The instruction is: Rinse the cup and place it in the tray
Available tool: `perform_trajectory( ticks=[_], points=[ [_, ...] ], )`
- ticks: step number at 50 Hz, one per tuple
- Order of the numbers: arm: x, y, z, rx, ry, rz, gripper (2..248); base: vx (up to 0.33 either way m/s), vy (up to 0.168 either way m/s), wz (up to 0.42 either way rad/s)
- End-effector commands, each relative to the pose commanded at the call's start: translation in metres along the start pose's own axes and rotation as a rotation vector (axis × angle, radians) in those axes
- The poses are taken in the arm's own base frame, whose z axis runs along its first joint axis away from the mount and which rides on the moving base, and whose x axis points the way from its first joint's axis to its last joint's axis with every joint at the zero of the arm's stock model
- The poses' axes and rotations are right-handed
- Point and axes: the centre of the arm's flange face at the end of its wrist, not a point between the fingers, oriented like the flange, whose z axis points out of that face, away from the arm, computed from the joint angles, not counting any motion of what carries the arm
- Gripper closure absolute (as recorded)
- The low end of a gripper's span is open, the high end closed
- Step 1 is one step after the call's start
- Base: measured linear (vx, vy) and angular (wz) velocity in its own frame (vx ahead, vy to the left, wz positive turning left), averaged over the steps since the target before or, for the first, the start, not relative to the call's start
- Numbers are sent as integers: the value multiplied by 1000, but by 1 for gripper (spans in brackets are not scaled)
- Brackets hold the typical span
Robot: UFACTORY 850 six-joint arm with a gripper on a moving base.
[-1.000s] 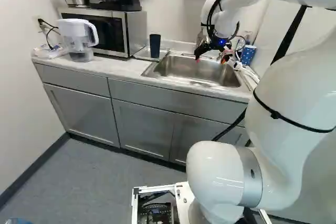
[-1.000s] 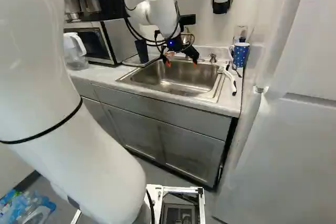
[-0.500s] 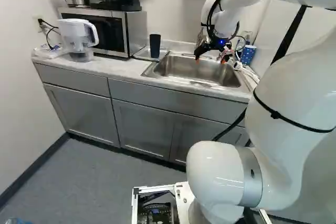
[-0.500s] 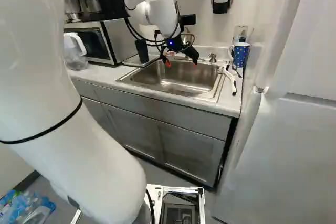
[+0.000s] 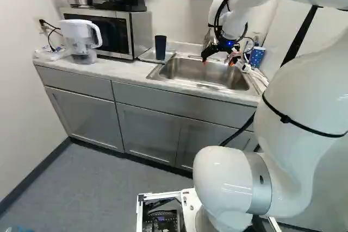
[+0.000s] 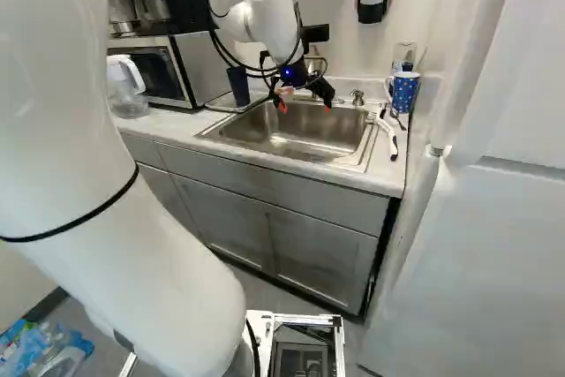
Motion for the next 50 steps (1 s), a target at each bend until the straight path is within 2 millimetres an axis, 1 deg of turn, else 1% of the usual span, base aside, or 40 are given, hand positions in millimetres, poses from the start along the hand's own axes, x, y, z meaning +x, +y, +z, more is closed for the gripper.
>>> perform_trajectory(
  ticks=[27,43,50],
  points=[
    [0,0,0,0,0,0,3,-34,19,4],
    [0,0,0,0,0,0,3,-88,65,-8],
    [0,0,0,0,0,0,3,-113,64,-107]
  ],
)
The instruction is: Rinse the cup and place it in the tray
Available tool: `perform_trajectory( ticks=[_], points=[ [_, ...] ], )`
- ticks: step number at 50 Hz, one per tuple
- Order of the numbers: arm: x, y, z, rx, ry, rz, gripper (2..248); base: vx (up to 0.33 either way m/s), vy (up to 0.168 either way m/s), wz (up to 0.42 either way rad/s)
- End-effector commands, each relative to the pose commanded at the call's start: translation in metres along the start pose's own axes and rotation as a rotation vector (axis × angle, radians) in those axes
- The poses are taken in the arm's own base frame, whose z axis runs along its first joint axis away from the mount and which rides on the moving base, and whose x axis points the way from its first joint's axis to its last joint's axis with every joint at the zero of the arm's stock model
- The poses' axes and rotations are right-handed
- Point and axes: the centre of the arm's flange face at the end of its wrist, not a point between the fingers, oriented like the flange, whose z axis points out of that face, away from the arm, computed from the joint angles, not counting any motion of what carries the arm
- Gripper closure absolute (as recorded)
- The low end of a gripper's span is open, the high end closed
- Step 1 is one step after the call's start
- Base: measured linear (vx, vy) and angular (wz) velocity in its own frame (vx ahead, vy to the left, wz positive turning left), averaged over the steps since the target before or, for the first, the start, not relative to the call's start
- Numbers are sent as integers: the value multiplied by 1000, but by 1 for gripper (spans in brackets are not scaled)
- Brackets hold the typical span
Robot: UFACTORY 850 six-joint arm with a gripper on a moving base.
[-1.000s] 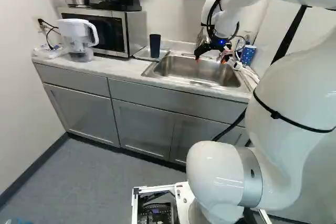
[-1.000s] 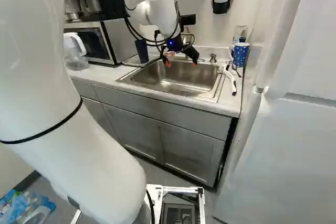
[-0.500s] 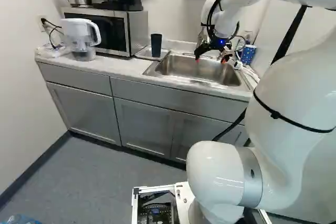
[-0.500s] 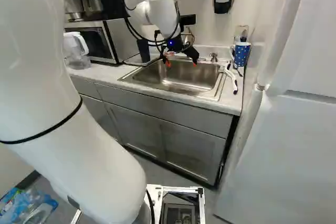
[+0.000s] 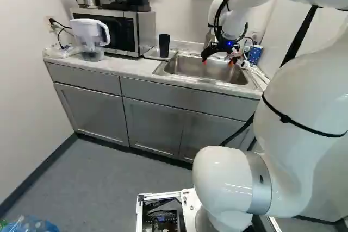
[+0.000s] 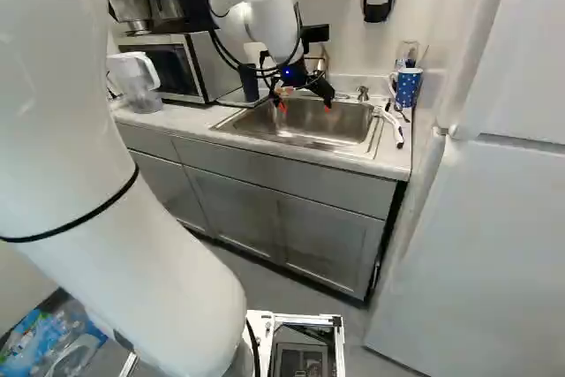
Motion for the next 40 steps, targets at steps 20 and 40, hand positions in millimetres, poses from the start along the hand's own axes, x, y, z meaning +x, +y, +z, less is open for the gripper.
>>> perform_trajectory(
  ticks=[20,40],
  points=[
    [0,0,0,0,0,0,3,-127,60,-163],
    [0,0,0,0,0,0,3,-149,66,-183]
  ],
)
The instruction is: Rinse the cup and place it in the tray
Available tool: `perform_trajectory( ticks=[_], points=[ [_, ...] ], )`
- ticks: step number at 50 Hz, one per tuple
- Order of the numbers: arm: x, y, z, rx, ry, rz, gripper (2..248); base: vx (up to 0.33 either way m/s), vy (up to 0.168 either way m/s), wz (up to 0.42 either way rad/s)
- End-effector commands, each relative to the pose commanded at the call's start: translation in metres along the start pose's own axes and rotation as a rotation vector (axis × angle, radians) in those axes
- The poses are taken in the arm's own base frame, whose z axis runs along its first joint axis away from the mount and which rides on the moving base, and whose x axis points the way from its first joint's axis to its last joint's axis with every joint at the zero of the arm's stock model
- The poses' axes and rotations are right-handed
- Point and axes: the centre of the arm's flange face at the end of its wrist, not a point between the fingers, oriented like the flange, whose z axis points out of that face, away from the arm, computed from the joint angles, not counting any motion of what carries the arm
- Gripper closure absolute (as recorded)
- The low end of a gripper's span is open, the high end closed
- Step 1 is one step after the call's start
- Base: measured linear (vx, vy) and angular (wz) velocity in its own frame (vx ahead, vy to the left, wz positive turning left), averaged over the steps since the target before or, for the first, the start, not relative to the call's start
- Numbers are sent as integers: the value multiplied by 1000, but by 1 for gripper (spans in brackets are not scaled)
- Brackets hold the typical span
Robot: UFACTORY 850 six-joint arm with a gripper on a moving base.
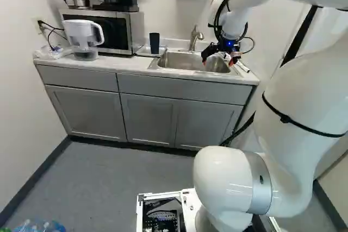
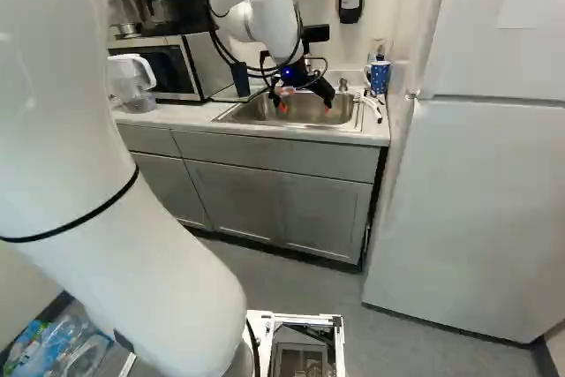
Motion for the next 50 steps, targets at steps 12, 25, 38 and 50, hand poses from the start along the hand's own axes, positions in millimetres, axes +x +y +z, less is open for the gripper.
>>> perform_trajectory(
  ticks=[12,25,38,50],
  points=[
    [0,0,0,0,0,0,3,-149,64,-185],
    [0,0,0,0,0,0,3,-145,69,-178],
    [0,0,0,0,0,0,3,-144,69,-141],
    [0,0,0,0,0,0,3,-57,30,9]
  ],
)
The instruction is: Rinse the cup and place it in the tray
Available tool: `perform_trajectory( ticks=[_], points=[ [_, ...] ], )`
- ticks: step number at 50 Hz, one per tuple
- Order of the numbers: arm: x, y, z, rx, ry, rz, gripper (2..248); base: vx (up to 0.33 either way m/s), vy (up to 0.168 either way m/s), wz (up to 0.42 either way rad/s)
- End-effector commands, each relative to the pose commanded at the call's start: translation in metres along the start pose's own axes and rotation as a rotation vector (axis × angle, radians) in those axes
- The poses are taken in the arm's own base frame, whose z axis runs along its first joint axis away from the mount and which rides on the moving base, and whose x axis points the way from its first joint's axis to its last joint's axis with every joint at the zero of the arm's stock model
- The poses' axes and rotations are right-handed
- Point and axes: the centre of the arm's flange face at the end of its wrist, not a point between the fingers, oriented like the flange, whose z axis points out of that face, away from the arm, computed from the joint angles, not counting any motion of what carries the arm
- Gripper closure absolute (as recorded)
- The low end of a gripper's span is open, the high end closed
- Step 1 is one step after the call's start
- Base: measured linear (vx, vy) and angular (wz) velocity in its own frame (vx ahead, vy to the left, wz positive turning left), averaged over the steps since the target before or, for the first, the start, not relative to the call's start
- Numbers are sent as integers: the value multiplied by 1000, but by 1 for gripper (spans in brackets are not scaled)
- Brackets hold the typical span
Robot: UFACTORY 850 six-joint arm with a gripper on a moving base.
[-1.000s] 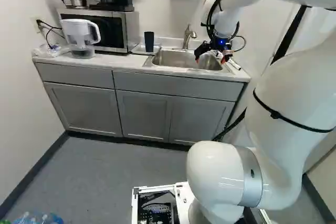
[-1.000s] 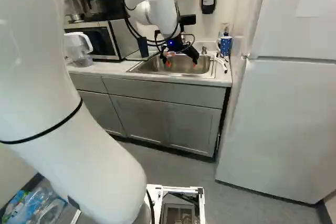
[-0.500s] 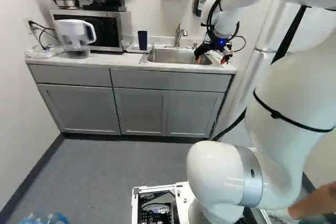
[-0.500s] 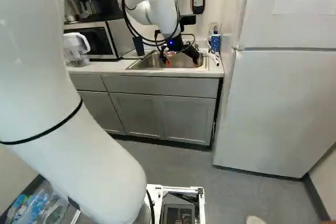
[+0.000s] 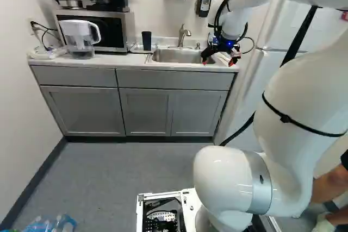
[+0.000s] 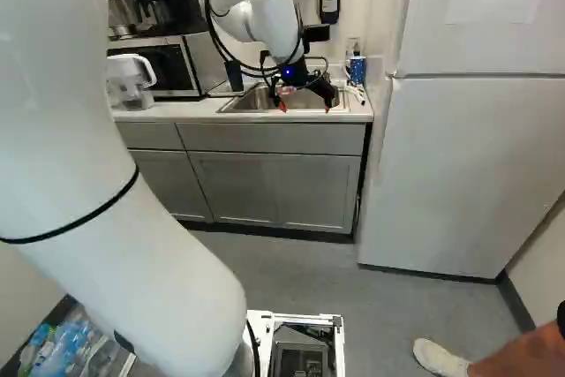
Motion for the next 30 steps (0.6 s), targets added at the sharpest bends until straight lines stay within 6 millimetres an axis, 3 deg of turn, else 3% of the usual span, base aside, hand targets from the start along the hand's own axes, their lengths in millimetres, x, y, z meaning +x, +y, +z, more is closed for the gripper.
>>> perform_trajectory(
  ticks=[30],
  points=[
    [0,0,0,0,0,0,3,2,0,0]
  ],
)
